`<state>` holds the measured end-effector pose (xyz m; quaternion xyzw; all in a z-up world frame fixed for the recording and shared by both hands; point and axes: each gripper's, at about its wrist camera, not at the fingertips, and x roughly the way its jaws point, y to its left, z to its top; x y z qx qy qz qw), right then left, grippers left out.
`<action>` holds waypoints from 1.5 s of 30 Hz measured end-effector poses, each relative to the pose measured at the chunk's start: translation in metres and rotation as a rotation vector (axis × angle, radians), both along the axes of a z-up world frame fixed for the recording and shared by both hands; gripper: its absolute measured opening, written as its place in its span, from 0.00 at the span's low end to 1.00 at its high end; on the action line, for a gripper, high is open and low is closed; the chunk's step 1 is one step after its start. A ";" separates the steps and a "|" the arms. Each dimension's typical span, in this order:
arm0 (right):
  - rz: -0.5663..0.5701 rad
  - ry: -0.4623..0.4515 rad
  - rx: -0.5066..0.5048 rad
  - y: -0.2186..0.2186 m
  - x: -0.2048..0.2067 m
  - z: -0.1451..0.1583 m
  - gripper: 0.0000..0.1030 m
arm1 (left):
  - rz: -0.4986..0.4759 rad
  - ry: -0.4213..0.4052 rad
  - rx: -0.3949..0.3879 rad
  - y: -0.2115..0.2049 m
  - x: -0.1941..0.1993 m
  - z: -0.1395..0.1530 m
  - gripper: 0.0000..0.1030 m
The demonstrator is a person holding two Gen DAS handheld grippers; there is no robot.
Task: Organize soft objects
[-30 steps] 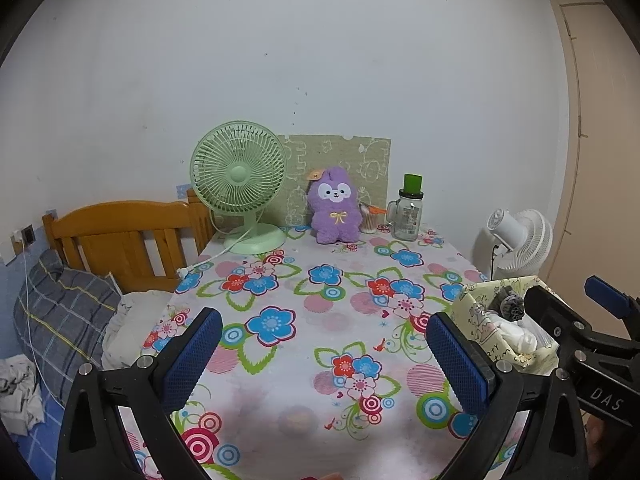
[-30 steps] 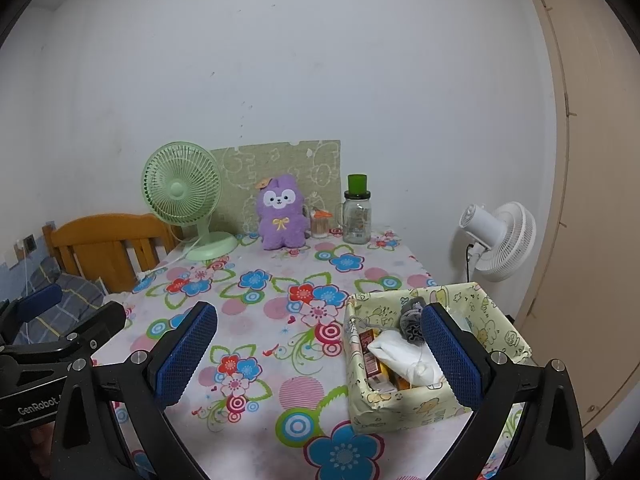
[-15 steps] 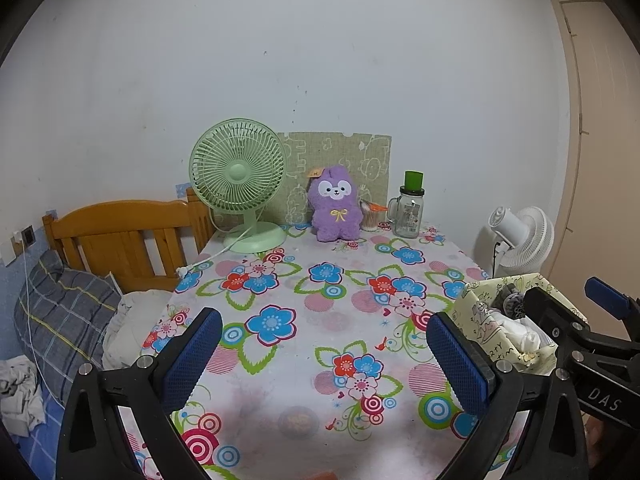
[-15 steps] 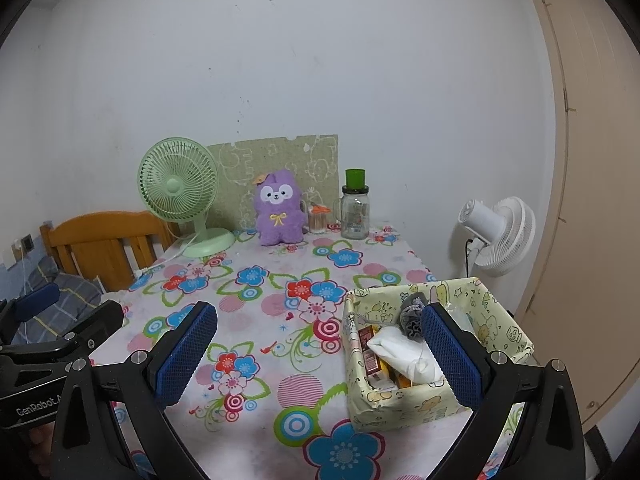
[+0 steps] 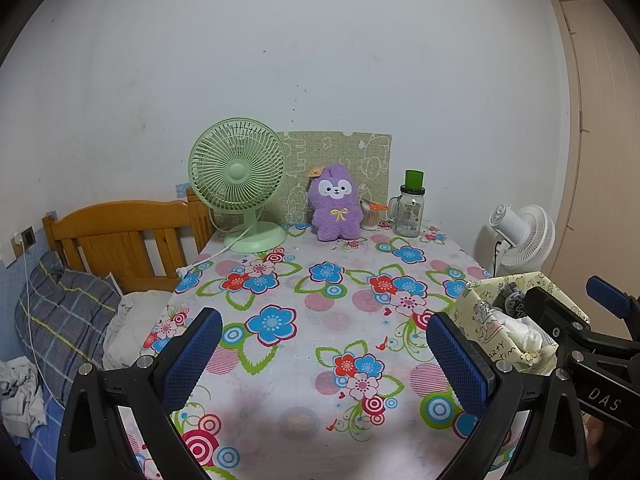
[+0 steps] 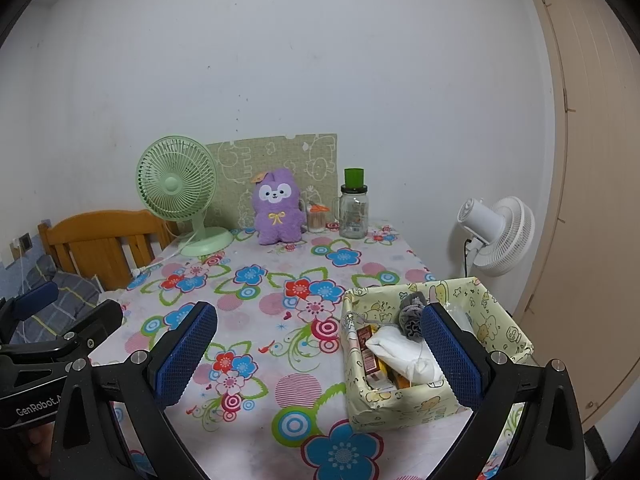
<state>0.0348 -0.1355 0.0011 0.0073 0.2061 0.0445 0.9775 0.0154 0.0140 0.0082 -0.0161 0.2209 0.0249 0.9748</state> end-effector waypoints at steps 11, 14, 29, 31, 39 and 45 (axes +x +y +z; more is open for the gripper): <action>0.000 -0.003 0.000 -0.001 0.000 0.000 1.00 | 0.000 0.000 -0.002 0.000 0.000 -0.001 1.00; -0.001 -0.005 -0.003 -0.001 0.001 0.000 1.00 | 0.000 0.000 -0.001 0.000 0.001 -0.001 1.00; -0.004 -0.004 -0.006 -0.002 0.000 0.001 1.00 | 0.000 0.001 0.000 0.000 0.001 -0.001 1.00; -0.004 -0.005 -0.006 -0.002 0.000 0.001 1.00 | -0.001 0.001 -0.001 0.000 0.001 -0.001 1.00; -0.003 -0.001 -0.005 -0.002 0.000 0.001 1.00 | 0.001 0.002 0.000 0.000 0.001 -0.001 1.00; -0.003 -0.002 -0.007 -0.003 0.000 0.002 1.00 | 0.000 0.002 -0.001 0.000 0.001 -0.001 1.00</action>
